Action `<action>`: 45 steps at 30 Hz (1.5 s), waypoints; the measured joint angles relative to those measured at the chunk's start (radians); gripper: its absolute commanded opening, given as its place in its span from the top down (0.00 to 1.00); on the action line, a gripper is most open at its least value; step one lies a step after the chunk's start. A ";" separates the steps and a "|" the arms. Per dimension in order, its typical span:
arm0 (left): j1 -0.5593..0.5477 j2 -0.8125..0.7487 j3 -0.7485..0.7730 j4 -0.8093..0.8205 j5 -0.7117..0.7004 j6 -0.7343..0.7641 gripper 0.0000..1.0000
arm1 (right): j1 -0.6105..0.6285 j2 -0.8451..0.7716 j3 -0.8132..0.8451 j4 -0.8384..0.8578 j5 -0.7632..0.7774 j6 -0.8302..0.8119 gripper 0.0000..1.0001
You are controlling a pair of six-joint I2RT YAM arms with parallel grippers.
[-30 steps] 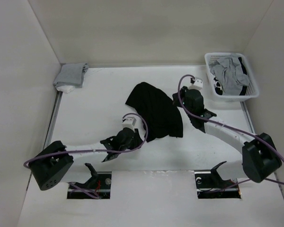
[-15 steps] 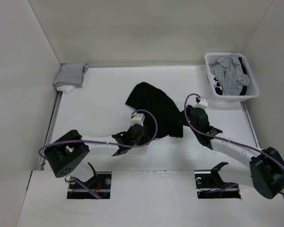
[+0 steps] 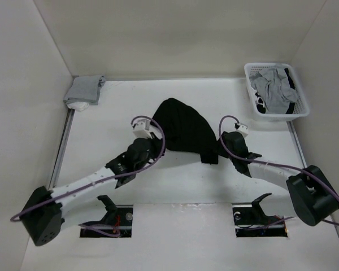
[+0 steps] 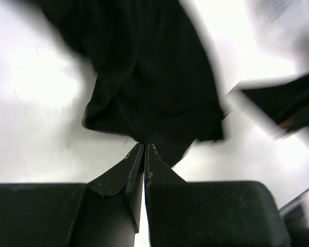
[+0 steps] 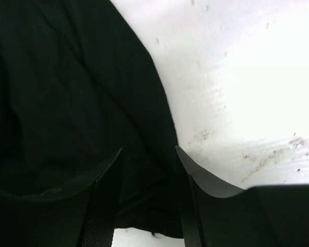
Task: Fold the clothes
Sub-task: Flatten the tank top out
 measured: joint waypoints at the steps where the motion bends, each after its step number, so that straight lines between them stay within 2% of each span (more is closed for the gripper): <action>1: 0.026 -0.067 0.000 0.000 -0.006 -0.001 0.99 | 0.000 0.018 0.002 -0.005 -0.006 0.002 0.51; 4: 0.101 -0.204 -0.005 -0.009 -0.018 -0.002 0.99 | 0.000 0.084 0.019 -0.021 -0.025 0.010 0.52; 6: 0.157 -0.250 -0.016 -0.020 -0.017 -0.001 0.99 | 0.000 0.126 0.037 -0.024 -0.038 0.020 0.56; 8: 0.220 -0.271 -0.035 -0.030 -0.006 -0.002 0.99 | 0.000 0.163 0.066 -0.020 -0.049 0.032 0.63; 13: 0.350 -0.279 -0.070 -0.072 0.048 -0.006 0.99 | 0.000 0.240 0.131 -0.016 -0.064 0.060 0.64; 16: 0.409 -0.313 -0.070 -0.074 0.086 -0.009 0.99 | 0.000 0.288 0.180 -0.017 -0.069 0.061 0.75; 17: 0.415 -0.318 -0.070 -0.072 0.091 -0.010 0.99 | 0.000 0.298 0.189 -0.017 -0.069 0.061 0.75; 19: 0.439 -0.341 -0.070 -0.071 0.104 -0.018 0.99 | 0.000 0.319 0.208 -0.018 -0.076 0.060 0.74; 25: 0.572 -0.435 -0.070 -0.089 0.132 -0.068 0.99 | -0.007 0.288 0.209 -0.031 -0.073 0.053 0.53; 31: 0.763 -0.480 -0.118 -0.136 0.176 -0.126 0.98 | 0.010 0.099 0.131 -0.089 -0.059 0.052 0.54; 41: 0.754 -0.456 -0.155 -0.157 0.200 -0.149 0.98 | 0.284 0.055 0.060 -0.198 -0.079 0.156 0.56; 45: 0.745 -0.456 -0.157 -0.148 0.205 -0.148 0.98 | 0.349 0.055 0.057 -0.195 -0.100 0.213 0.64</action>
